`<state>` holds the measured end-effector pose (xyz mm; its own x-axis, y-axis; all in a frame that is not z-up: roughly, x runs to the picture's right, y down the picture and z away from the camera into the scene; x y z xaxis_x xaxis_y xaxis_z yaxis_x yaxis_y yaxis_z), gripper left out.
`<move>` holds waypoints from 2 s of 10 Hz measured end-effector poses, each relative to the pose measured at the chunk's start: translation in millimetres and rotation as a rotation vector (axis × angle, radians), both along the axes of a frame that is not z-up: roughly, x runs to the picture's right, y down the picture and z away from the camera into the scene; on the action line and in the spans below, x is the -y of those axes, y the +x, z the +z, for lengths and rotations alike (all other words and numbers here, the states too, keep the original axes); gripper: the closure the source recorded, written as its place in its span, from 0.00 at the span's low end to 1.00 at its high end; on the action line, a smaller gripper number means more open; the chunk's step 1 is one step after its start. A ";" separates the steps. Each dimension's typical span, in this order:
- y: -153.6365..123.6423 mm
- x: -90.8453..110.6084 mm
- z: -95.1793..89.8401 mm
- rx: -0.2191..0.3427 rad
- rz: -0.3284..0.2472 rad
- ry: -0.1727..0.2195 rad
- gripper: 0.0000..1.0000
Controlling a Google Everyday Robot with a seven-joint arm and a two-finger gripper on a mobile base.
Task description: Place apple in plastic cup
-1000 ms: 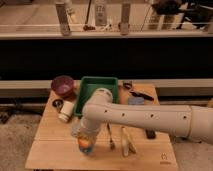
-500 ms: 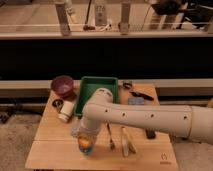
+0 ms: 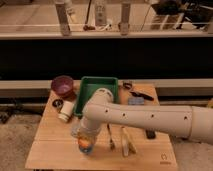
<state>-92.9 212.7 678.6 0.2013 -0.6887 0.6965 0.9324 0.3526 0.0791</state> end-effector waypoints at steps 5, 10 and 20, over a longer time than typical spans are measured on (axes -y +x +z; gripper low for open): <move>0.2 0.3 -0.3 -0.001 -0.001 0.002 0.20; 1.3 0.2 -1.1 -0.003 0.002 0.000 0.20; 4.2 1.3 -1.3 -0.025 0.013 -0.023 0.20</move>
